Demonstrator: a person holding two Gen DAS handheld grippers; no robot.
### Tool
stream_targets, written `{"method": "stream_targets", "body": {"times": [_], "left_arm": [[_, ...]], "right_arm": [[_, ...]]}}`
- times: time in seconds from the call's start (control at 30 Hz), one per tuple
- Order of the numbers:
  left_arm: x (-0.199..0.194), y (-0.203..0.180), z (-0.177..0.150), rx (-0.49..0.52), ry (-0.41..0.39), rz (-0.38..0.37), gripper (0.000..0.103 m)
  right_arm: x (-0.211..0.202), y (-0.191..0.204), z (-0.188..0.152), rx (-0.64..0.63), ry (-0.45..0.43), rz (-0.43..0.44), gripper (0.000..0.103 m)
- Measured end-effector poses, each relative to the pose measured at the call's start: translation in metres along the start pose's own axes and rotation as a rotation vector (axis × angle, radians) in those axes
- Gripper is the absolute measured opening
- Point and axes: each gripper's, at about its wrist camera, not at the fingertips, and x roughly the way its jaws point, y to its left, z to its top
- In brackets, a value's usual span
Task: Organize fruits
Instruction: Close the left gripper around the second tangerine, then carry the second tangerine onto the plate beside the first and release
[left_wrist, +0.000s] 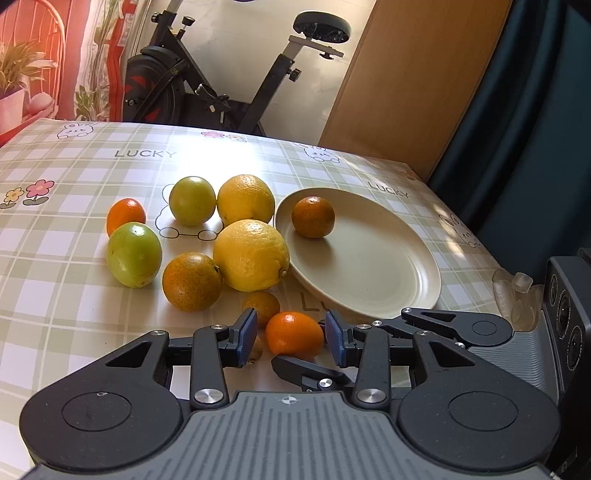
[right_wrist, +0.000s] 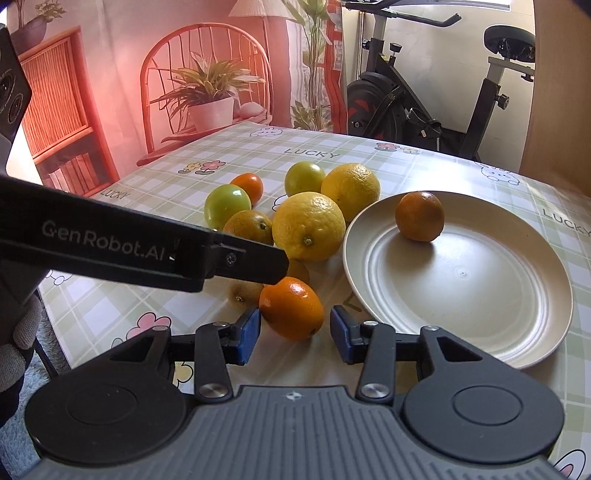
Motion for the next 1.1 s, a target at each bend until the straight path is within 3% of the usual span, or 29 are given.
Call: {"method": "stream_targets", "body": {"times": [0.3,0.63,0.87,1.1], "left_arm": [[0.015,0.004,-0.006,-0.023,0.047,-0.022,0.042],[0.022,0.008,-0.006,-0.046,0.043,-0.03,0.04],[0.012,-0.015,0.007,0.075,-0.029,-0.018,0.04],[0.024,-0.031,0.031,0.136,-0.046,-0.026,0.04]], "right_arm": [[0.002,-0.001,-0.004,0.004,0.011,0.024,0.041],[0.001,-0.001,-0.004,0.006,0.01,0.027,0.039],[-0.011,-0.003,0.003,0.008,-0.044,-0.002,0.039],[-0.022,-0.016,0.015,0.035,-0.099,-0.039,0.039]]}}
